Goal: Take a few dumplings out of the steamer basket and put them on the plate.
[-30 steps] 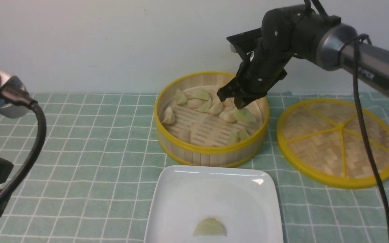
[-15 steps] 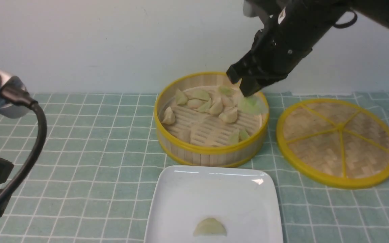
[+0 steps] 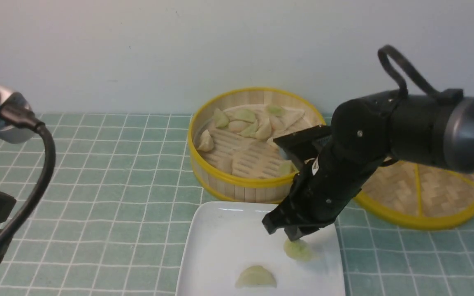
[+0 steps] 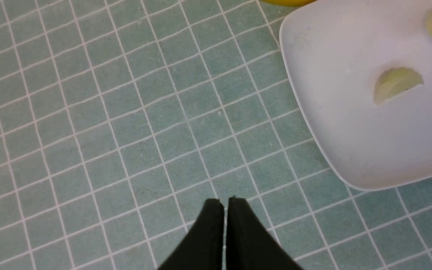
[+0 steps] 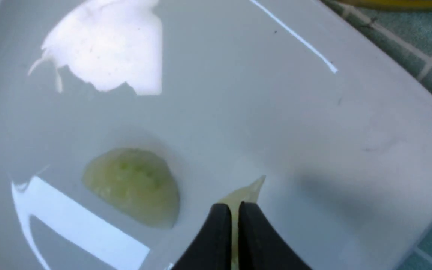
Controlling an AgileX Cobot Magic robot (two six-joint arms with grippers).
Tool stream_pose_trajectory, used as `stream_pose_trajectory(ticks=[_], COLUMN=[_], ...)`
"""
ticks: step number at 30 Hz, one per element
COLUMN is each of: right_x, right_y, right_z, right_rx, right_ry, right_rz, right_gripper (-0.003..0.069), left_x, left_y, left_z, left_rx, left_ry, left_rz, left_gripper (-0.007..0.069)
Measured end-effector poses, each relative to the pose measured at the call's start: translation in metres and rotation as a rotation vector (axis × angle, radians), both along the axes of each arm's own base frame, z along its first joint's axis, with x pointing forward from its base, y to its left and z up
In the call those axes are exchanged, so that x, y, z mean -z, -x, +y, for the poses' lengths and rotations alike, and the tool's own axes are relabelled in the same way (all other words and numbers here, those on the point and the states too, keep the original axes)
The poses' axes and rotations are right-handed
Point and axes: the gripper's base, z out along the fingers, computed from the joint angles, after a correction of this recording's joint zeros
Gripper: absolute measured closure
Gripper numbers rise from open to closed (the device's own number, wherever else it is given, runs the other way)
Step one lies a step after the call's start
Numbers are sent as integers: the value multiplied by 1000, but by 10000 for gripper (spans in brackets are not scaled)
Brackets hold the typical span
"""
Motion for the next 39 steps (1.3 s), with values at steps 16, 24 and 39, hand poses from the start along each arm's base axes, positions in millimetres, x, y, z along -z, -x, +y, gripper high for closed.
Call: stream_pose_trajectory(ticks=[16,24,39], right_x=[-109,-218,-128], right_y=[14,124,284], right_z=[-25,-110,-233], right_rx=[10,168,300], right_ry=[53,-225,-609], right_rz=[-172,-599,-1252], right_gripper=[494,669,673], left_x=[-2,-8,-24], left_y=[-2,-8,-18], left_z=[-1,-5,-17], left_rx=[14,34,72], left_ry=[3,40,208], left_rz=[-27,-122,-310], left_gripper=[631,631,631])
